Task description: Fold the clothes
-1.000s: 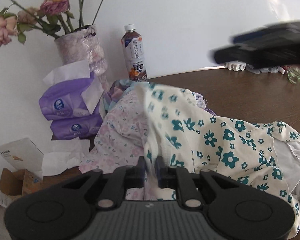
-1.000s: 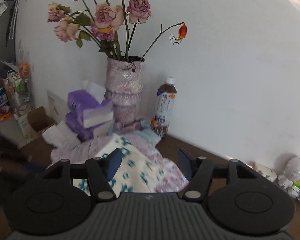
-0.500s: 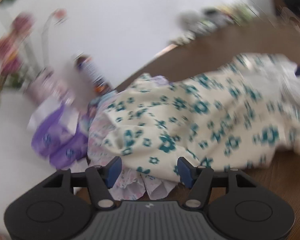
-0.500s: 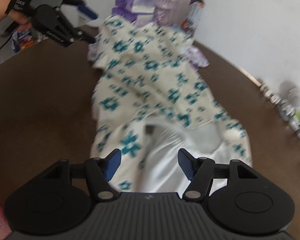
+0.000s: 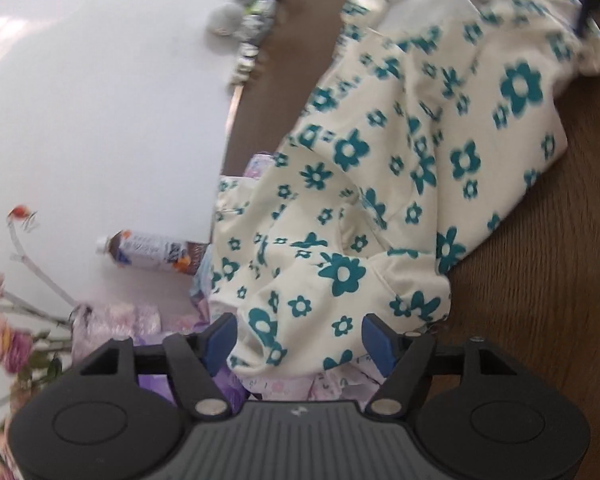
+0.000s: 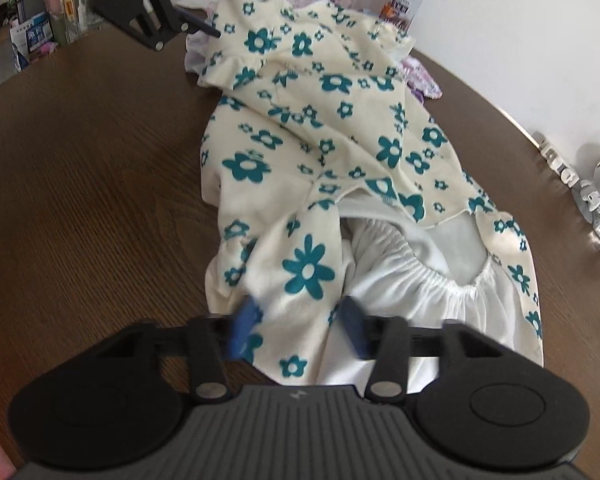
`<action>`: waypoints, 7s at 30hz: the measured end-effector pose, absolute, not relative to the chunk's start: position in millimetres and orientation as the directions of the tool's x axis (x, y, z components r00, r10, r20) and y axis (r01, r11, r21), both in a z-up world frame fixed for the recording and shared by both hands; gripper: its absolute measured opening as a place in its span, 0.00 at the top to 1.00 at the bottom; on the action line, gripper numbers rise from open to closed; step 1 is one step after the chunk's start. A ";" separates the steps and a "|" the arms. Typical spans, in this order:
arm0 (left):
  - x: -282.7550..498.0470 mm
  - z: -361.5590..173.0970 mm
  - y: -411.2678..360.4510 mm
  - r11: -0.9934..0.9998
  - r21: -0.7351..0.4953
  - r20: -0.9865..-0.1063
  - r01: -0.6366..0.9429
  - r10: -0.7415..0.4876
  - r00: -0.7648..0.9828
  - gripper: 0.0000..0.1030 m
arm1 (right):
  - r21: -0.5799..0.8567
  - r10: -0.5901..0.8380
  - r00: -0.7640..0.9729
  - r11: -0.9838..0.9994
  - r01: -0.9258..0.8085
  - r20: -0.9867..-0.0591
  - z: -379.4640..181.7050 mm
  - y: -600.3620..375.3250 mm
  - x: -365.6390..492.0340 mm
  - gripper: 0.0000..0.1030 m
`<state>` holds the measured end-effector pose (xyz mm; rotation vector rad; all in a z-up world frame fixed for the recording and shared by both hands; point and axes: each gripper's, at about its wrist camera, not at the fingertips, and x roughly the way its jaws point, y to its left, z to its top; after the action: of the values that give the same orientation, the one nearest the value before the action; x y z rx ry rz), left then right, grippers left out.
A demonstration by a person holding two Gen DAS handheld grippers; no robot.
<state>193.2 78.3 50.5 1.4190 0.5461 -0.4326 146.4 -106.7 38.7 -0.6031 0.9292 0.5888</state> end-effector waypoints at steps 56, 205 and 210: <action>34.8 99.2 113.8 0.985 -0.030 -0.691 0.170 -0.143 0.709 0.27 | 0.175 0.228 0.610 0.974 -0.146 -0.759 52.1 -382.6 99.1 0.53; 231.7 37.5 -16.4 0.413 0.653 -0.644 0.635 -0.139 0.752 1.00 | -0.533 0.230 0.671 0.451 -0.715 -0.705 38.1 -190.2 292.7 0.94; 252.6 28.4 -10.0 0.556 0.598 -0.666 0.577 -0.057 0.744 0.96 | -0.576 0.176 0.696 0.441 -0.688 -0.696 13.3 -186.3 294.0 0.91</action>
<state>252.6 -10.0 28.4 0.9136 0.6418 -0.4060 294.0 -186.3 13.3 -0.9752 0.6037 0.5791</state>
